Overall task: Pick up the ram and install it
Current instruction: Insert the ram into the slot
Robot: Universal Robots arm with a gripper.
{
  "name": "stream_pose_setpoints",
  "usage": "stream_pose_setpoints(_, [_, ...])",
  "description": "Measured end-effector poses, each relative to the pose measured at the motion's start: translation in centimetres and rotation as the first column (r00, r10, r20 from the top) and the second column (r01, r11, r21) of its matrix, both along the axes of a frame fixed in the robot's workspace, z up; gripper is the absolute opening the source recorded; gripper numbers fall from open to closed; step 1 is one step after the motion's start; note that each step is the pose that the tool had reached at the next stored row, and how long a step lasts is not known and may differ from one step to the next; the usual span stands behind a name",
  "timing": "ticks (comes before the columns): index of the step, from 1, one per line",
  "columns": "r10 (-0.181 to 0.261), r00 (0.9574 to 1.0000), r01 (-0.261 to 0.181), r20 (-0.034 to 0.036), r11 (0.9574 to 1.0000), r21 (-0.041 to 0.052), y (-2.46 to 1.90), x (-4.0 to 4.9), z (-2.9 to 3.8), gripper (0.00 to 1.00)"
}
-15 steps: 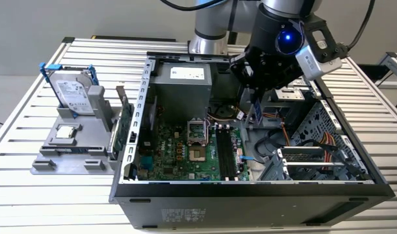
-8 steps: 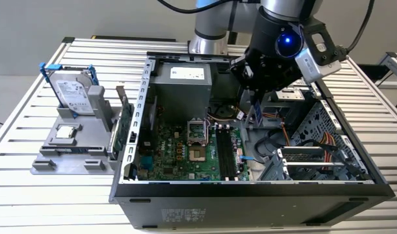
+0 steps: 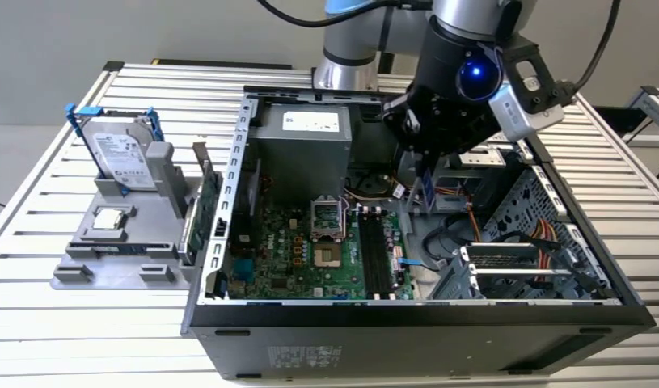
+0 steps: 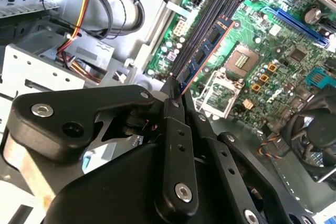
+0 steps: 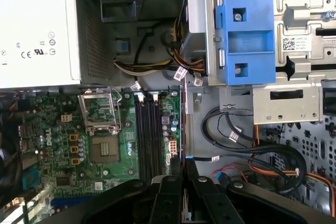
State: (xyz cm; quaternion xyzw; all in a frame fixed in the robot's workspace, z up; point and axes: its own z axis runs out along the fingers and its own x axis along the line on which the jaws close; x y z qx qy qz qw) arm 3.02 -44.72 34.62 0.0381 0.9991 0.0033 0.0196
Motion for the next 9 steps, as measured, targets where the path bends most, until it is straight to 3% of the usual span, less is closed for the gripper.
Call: stream_pose_setpoints(9, [0.000,1.0000,0.000,0.0000,1.0000,-0.0011,0.00,0.08,-0.54,0.00])
